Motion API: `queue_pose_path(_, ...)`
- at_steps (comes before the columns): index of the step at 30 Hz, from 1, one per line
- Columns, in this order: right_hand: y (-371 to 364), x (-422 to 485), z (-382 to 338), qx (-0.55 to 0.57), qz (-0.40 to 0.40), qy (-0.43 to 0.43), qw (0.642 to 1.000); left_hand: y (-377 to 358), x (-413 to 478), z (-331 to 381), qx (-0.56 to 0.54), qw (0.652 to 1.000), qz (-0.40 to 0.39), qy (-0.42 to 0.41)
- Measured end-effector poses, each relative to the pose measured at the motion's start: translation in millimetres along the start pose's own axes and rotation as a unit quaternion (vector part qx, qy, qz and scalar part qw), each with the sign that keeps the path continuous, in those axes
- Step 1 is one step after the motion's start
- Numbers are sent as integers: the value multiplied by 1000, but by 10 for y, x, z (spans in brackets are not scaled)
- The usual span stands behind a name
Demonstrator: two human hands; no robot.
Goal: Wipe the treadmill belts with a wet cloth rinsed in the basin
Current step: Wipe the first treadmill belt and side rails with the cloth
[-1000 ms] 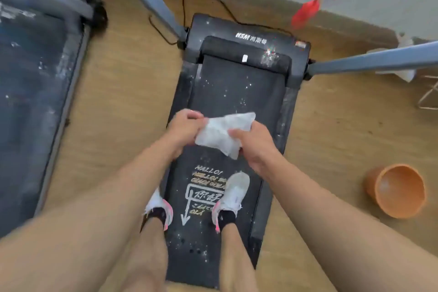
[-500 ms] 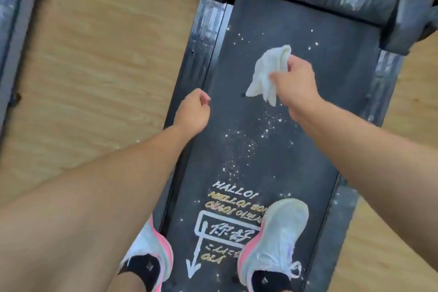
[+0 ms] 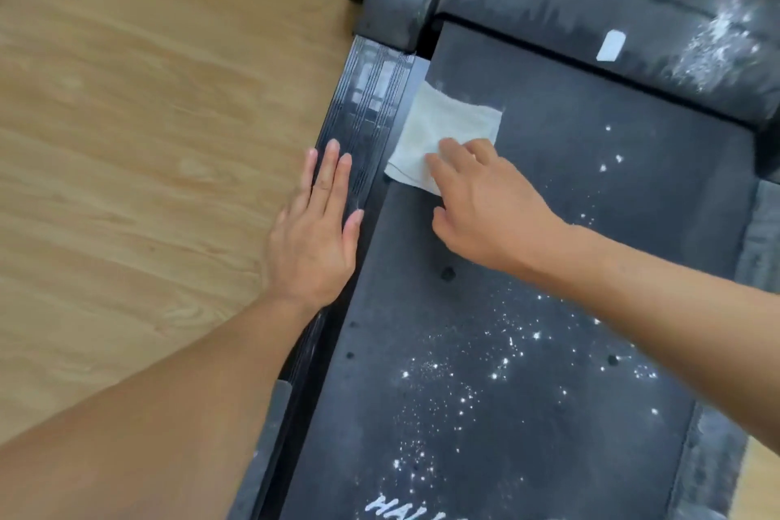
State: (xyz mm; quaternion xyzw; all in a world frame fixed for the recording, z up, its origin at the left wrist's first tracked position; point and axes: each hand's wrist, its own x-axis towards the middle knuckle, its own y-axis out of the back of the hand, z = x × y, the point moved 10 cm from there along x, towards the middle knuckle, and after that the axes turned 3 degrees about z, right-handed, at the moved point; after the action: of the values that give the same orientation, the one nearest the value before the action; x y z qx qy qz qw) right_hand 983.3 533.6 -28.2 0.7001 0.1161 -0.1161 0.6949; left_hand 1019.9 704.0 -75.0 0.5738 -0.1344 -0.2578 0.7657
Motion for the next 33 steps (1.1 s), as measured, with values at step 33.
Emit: queue_pose_path(33,-819,-720,-629,65,43,179,981,94,22,43,-21,999,36,-18)
